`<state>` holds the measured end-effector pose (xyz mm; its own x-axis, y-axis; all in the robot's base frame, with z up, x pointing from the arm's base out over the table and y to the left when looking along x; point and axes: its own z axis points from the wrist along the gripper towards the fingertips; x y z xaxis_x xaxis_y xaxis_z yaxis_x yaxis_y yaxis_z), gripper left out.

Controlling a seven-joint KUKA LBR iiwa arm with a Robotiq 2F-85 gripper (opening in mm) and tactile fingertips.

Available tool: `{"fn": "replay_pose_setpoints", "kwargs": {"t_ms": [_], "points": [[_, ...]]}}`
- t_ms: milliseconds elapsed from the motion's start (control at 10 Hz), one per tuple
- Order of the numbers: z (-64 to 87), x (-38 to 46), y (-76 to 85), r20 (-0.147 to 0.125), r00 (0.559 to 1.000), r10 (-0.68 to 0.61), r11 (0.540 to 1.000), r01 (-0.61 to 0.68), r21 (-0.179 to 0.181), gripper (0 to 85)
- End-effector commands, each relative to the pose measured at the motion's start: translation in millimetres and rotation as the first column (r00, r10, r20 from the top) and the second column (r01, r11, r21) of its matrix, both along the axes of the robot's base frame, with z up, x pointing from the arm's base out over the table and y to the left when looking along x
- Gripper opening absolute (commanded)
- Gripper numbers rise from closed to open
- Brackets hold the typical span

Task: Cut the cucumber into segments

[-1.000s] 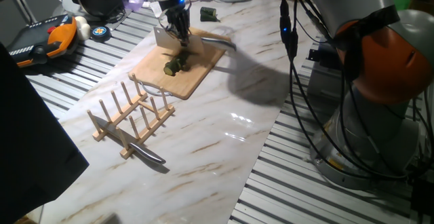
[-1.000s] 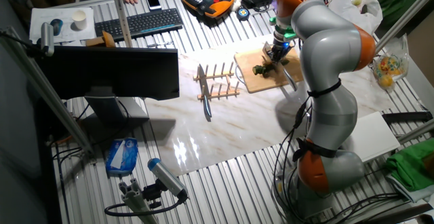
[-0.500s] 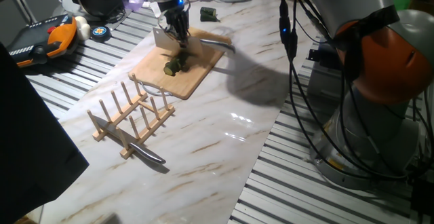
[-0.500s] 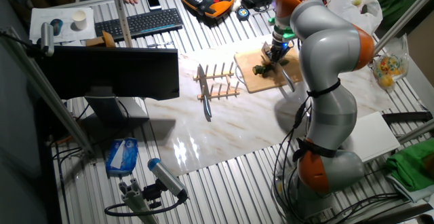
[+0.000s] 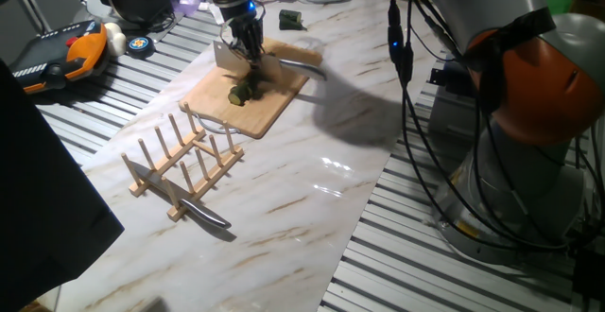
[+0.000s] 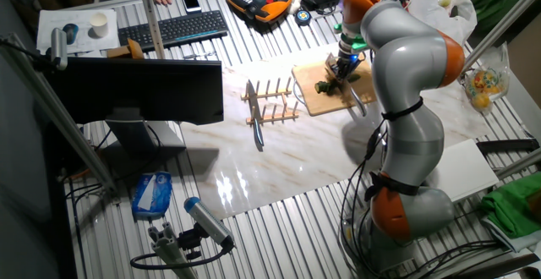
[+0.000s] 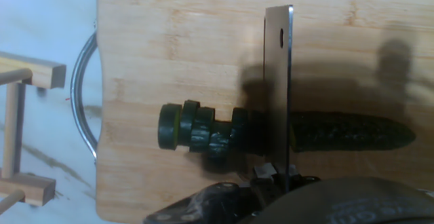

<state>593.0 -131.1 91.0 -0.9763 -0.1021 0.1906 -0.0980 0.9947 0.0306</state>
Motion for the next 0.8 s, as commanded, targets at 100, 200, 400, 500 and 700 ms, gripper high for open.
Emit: {"fn": "replay_pose_setpoints", "kwargs": {"t_ms": [100,200,400,500,700], "points": [[-2.4,0.5,-0.2,-0.005,1.000,-0.001,1.000,0.001,0.003,0.7],[-3.4,1.0,1.6,-0.005,1.000,-0.003,1.000,0.003,0.003,0.7],[-5.5,2.1,3.7,-0.005,1.000,-0.006,1.000,0.006,0.002,0.7],[-6.1,2.9,3.6,-0.005,1.000,-0.006,1.000,0.006,0.002,0.7],[-6.9,4.0,3.4,-0.005,1.000,-0.004,1.000,0.004,0.003,0.7]]}}
